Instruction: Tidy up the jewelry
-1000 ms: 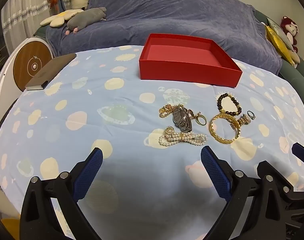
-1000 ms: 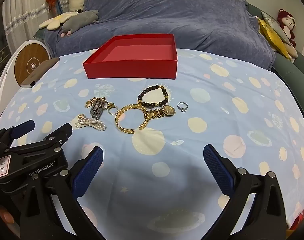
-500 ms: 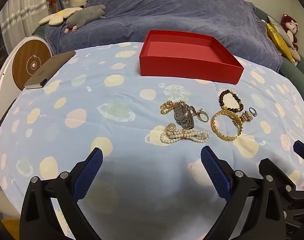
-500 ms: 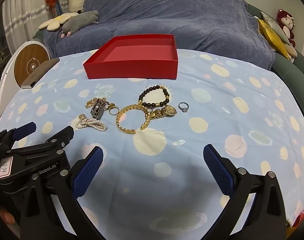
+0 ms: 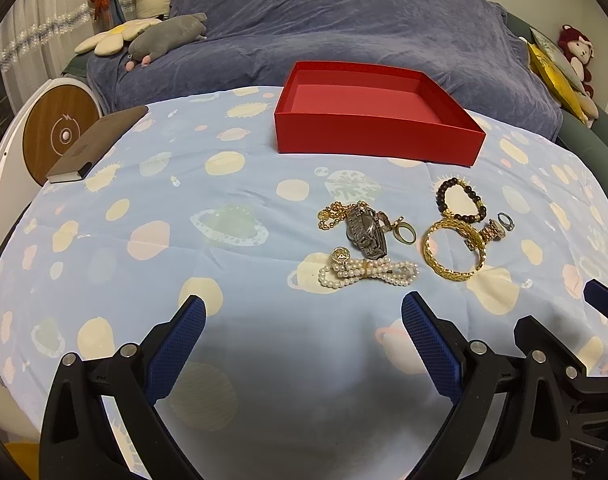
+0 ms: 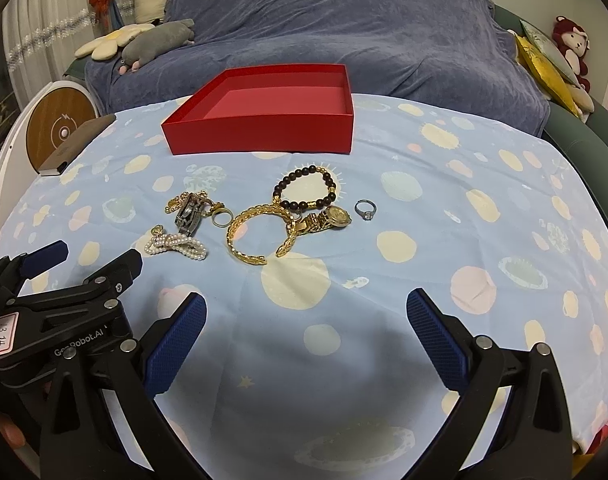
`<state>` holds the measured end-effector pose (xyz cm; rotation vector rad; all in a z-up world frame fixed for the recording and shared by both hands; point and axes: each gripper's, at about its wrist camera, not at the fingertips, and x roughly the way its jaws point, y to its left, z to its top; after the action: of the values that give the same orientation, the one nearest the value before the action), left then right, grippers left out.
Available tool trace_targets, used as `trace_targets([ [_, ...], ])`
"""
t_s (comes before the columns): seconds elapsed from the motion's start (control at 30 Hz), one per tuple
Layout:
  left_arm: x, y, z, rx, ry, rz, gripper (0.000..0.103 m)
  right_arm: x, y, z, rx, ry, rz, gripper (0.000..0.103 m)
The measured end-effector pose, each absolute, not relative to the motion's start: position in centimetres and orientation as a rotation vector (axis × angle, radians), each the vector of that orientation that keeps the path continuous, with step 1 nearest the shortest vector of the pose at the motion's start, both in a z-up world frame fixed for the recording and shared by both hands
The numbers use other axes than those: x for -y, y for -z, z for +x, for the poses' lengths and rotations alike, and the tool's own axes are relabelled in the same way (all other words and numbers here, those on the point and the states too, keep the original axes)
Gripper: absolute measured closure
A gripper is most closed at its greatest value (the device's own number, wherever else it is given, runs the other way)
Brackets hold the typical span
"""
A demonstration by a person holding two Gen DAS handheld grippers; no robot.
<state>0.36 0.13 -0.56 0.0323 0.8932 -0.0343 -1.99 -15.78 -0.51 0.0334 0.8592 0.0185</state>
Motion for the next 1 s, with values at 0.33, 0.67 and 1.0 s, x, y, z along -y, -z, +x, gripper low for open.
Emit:
trace_targets([
  [0.33, 0.42, 0.68, 0.36, -0.887, 0.038, 0.049, 0.007, 16.3, 0.82, -2.11, -0.858, -0.016, 0.04, 0.005],
  [0.67, 0.39, 1.0, 0.62, -0.897, 0.033, 0.046, 0.007, 16.47, 0.93, -2.01, -0.86, -0.017, 0.048, 0.005],
  [1.0, 0.4, 1.09, 0.69, -0.901, 0.035, 0.043, 0.007, 16.3, 0.91, -1.89, -0.862, -0.018, 0.049, 0.005],
])
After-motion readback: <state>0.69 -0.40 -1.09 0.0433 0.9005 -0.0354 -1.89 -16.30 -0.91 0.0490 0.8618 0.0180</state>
